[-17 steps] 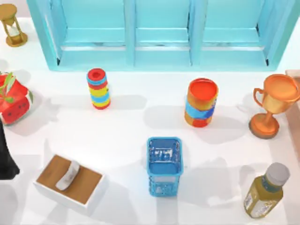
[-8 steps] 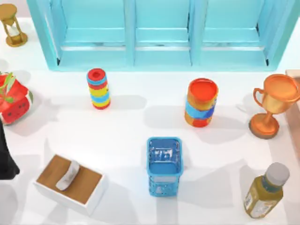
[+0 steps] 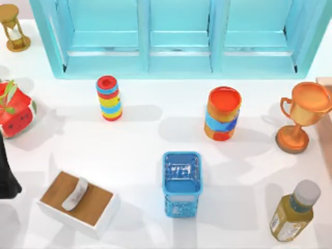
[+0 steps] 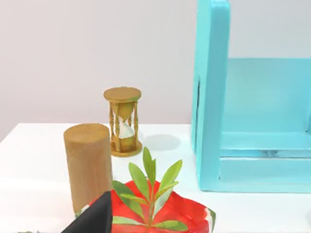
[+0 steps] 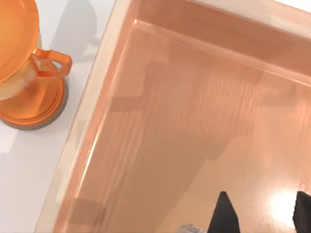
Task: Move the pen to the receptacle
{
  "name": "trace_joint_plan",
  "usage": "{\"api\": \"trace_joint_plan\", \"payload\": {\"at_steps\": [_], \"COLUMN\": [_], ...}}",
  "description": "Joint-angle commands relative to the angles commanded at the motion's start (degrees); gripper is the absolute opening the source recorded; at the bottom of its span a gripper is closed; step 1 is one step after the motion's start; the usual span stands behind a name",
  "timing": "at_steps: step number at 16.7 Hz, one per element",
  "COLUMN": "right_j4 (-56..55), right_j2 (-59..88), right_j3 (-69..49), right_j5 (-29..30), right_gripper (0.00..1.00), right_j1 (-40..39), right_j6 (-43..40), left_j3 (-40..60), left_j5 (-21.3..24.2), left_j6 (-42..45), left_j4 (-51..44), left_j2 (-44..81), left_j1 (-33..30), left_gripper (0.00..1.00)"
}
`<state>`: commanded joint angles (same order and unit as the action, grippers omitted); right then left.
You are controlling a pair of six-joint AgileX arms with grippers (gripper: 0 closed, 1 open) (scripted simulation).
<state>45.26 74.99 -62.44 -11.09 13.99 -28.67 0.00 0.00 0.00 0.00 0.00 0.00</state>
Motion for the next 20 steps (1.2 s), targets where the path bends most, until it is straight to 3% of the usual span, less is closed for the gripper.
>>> {"api": "trace_joint_plan", "payload": {"at_steps": [4, 17, 20], "right_j4": [-0.48, -0.48, -0.48], "right_j2": [0.11, 0.11, 0.11], "right_j3": [0.46, 0.46, 0.46], "right_j5": [0.03, 0.03, 0.03], "right_gripper": [0.00, 0.98, 1.00], "right_j1": [-0.09, -0.09, -0.09], "right_j6": [0.14, 0.14, 0.14], "left_j3": [0.00, 0.00, 0.00], "left_j5": [0.00, 0.00, 0.00], "left_j6": [0.00, 0.00, 0.00], "left_j4": [0.00, 0.00, 0.00], "left_j2": [0.00, 0.00, 0.00], "left_j1": [0.00, 0.00, 0.00], "left_gripper": [1.00, 1.00, 1.00]}}
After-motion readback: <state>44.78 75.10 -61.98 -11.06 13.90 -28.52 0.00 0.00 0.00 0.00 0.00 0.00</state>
